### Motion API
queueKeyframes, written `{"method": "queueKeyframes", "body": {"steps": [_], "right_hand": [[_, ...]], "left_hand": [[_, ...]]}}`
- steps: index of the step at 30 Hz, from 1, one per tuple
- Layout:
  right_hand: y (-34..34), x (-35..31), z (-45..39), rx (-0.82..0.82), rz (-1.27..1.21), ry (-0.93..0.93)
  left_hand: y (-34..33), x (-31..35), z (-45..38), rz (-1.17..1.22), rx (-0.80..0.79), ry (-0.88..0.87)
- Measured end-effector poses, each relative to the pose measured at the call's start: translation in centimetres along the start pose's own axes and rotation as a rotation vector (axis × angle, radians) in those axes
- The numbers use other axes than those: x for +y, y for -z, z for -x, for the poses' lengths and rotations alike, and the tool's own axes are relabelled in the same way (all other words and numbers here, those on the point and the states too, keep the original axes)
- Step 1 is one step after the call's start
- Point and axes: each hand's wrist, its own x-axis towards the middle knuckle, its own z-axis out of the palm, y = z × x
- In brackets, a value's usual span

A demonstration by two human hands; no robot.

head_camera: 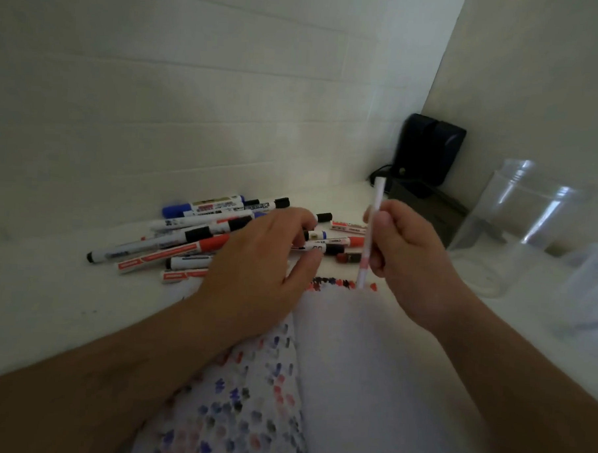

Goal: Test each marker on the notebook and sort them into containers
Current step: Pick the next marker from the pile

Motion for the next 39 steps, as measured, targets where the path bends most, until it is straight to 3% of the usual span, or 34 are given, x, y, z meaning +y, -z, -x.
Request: {"method": "queueKeyframes", "body": {"steps": [2,6,10,23,31,34,39], "right_hand": [[-0.1,0.2,0.0,0.016,-0.319,-0.105],[-1.4,1.1,-0.1,-0.067,-0.436,-0.184],[-1.8,1.3,0.1,-0.079,-0.541,-0.207],[-2.0,1.5,0.3,-0.242,-0.569,-0.223],[-1.4,1.3,-0.2,-0.248,-0.595,-0.257],[0.8,0.7,-0.9,-0.319,-0.62,-0.279],[1.2,1.2,-0.7,-0.25,-0.302,-0.182]], "left_hand": [[0.1,0.2,-0.2,-0.016,-0.043,-0.032],[-0.3,1.2,-0.1,0.006,-0.093,-0.092],[-1.3,0.9,-0.1,0.084,-0.132,-0.03],[-1.2,-0.2,-0.1,0.095,-0.213,-0.123],[-0.3,-0.1,-0.7,0.179,-0.321,-0.007],[-0.1,-0.6,-0.5,0.1,-0.371,0.084],[-0.2,-0.6,-0.3,-0.084,-0.449,0.111]]}}
